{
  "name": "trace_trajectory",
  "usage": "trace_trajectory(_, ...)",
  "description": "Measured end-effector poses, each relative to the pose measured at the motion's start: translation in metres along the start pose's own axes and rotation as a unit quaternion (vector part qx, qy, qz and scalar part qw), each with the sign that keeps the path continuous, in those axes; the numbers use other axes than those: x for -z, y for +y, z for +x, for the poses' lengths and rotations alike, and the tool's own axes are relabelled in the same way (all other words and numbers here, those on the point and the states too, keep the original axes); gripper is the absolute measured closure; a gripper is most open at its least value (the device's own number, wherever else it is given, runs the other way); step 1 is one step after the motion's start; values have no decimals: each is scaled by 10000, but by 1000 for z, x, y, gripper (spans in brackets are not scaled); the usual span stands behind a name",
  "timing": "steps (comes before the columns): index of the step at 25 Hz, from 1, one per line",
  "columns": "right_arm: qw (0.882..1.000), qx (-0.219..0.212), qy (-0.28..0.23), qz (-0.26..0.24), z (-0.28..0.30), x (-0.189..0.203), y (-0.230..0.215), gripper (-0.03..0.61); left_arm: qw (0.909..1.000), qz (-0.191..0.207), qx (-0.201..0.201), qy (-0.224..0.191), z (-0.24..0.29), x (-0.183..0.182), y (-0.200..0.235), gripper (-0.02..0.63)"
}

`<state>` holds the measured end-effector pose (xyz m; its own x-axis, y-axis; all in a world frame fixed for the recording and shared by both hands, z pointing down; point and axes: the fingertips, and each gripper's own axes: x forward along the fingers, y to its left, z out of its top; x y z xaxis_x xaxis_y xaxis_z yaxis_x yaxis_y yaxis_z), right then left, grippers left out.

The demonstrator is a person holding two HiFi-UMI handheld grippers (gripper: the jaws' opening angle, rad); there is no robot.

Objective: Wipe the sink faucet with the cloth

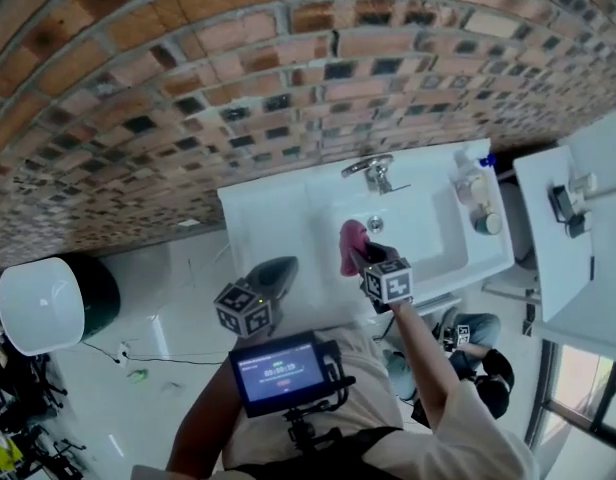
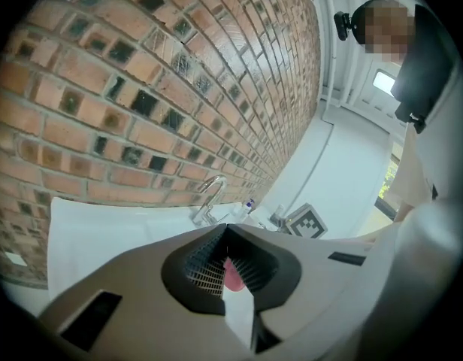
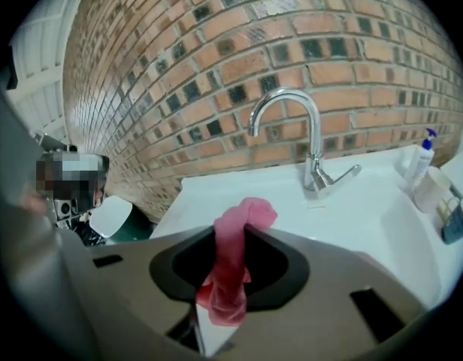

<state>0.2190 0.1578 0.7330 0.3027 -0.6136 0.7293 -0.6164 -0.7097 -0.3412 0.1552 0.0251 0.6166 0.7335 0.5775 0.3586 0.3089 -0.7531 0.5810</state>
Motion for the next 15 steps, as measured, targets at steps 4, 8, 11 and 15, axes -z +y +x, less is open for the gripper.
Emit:
trace_trajectory(4, 9983, 162, -395, 400, -17, 4, 6, 460, 9993, 98, 302, 175, 6, 0, -6, 629)
trace_trajectory(8, 9932, 227, -667, 926, -23, 13, 11, 460, 9980, 140, 473, 396, 9, 9, -8, 629)
trace_trajectory(11, 9852, 310, -831, 1467, -18, 21, 7, 460, 9966, 178, 554, 578, 8, 14, -8, 629)
trace_trajectory(15, 9593, 459, -1162, 2534, -4, 13, -13, 460, 9958, 219, 549, 697, 5, 16, -1, 629)
